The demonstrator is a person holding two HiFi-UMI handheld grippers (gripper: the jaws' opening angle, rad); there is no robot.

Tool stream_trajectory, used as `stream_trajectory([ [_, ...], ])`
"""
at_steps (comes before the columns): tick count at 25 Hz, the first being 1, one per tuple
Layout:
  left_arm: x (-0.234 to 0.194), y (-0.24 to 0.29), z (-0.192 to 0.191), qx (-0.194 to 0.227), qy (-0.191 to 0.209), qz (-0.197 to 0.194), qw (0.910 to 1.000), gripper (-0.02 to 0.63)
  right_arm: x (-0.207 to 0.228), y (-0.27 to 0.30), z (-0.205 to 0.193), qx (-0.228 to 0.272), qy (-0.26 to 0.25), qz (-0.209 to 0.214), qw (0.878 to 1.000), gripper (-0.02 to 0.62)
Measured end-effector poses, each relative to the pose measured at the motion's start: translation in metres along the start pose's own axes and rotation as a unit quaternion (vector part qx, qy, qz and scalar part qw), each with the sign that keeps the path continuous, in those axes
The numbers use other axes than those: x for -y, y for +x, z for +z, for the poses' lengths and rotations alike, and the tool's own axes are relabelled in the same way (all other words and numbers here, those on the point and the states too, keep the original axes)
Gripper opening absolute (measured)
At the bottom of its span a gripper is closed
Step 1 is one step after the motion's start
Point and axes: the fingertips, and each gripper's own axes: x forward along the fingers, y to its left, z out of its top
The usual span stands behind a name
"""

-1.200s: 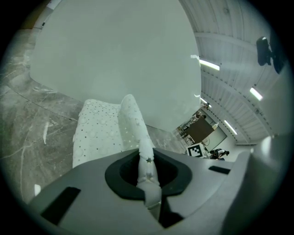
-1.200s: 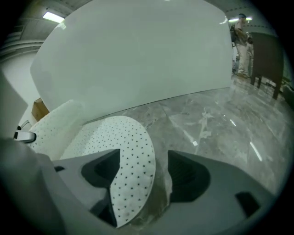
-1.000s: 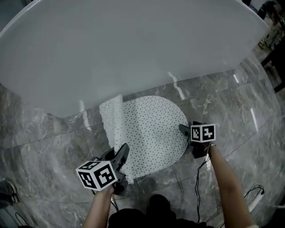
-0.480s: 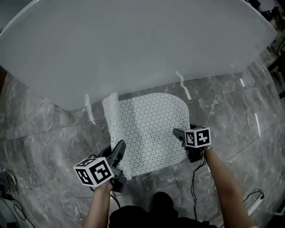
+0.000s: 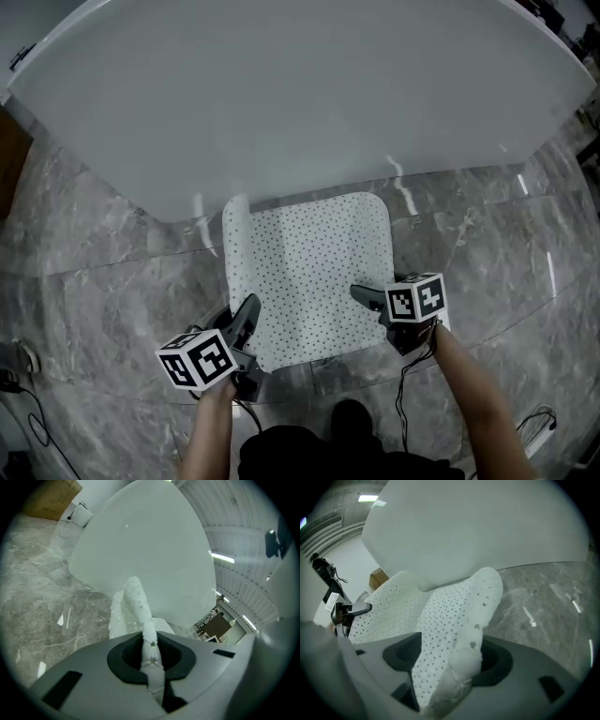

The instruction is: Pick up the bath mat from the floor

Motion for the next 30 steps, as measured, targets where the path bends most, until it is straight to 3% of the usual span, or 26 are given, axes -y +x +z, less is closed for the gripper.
stream_trajectory([
  [3,-0.011,-0.011,0.002,0.009,-0.004,0.014,0.9999,0.026,-0.011,-0.002,0.005,0.010,0.005,0.002,1.000,0.295],
  [7,-0.028,-0.024,0.002,0.014,-0.007,0.033,0.9993,0.026,0.000,-0.007,0.005,0.011,-0.005,-0.059,0.998,0.106],
  [12,-0.047,-0.037,0.002,0.024,-0.013,0.052,0.9983,0.026,0.018,-0.016,0.000,0.012,0.006,-0.114,0.993,0.032],
  [19,-0.080,-0.051,-0.002,0.032,-0.027,0.086,0.9955,0.026,0.000,-0.028,0.007,0.032,0.005,-0.093,0.995,0.028],
  [25,-0.083,-0.060,0.002,0.041,-0.057,0.075,0.9947,0.021,-0.025,-0.053,0.020,0.065,0.033,-0.059,0.996,0.028],
  [30,-0.061,-0.068,0.011,0.031,-0.013,0.078,0.9963,0.021,-0.048,-0.082,0.032,0.072,0.028,-0.021,0.997,0.028],
])
